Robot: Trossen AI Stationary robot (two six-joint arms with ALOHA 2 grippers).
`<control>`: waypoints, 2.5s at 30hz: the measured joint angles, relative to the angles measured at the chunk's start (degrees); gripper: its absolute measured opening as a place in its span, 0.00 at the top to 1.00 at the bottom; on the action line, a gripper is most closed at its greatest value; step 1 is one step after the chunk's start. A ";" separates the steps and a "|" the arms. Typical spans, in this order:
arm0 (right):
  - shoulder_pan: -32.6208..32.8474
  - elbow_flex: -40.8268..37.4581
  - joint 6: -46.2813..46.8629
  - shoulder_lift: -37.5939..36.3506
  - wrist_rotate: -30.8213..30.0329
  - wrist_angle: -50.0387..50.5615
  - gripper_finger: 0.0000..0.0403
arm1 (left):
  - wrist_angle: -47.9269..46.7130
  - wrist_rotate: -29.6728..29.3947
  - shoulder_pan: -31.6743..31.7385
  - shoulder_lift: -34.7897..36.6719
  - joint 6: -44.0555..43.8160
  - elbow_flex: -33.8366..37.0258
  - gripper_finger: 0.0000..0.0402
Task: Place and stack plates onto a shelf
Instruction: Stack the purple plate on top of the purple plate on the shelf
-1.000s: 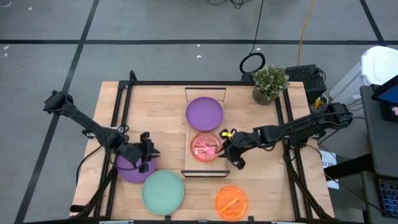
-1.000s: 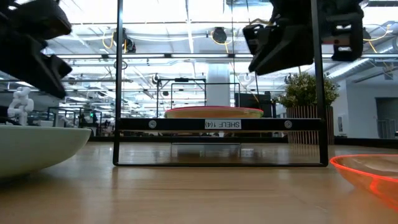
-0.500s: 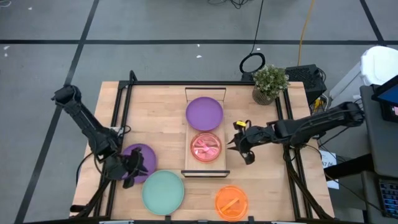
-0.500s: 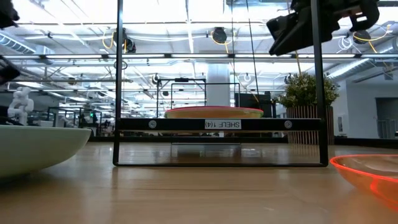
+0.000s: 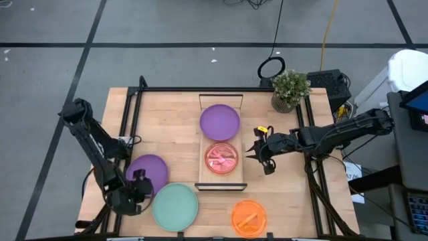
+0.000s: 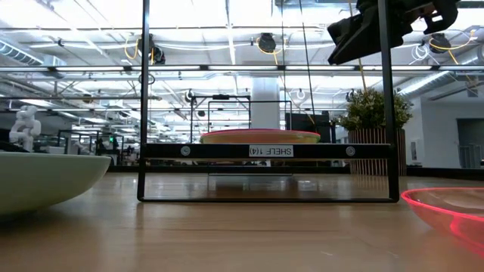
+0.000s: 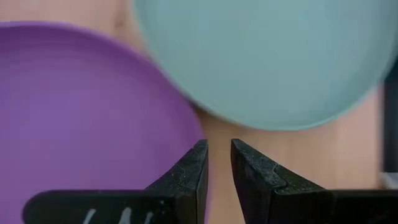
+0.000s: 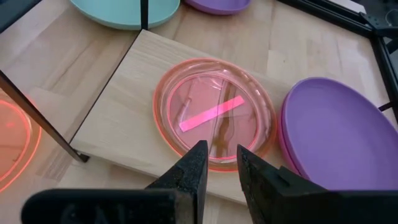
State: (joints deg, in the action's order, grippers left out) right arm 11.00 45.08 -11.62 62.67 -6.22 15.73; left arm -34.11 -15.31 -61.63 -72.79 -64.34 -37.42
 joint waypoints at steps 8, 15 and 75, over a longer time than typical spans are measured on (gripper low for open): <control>0.00 0.00 0.44 0.00 0.00 -0.40 0.82 | -8.74 0.81 -2.50 -9.63 -5.87 -8.01 0.81; 0.00 0.00 0.44 0.00 0.00 -0.39 0.82 | -8.71 2.60 -4.91 -14.25 -7.08 -8.01 0.81; -0.02 0.04 0.24 0.02 0.23 -0.81 0.82 | -11.95 0.55 -0.87 -13.50 2.15 -2.07 0.88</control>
State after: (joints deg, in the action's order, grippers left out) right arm 10.98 45.12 -11.38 62.70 -5.99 14.92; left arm -46.06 -14.77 -62.50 -86.29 -62.19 -39.49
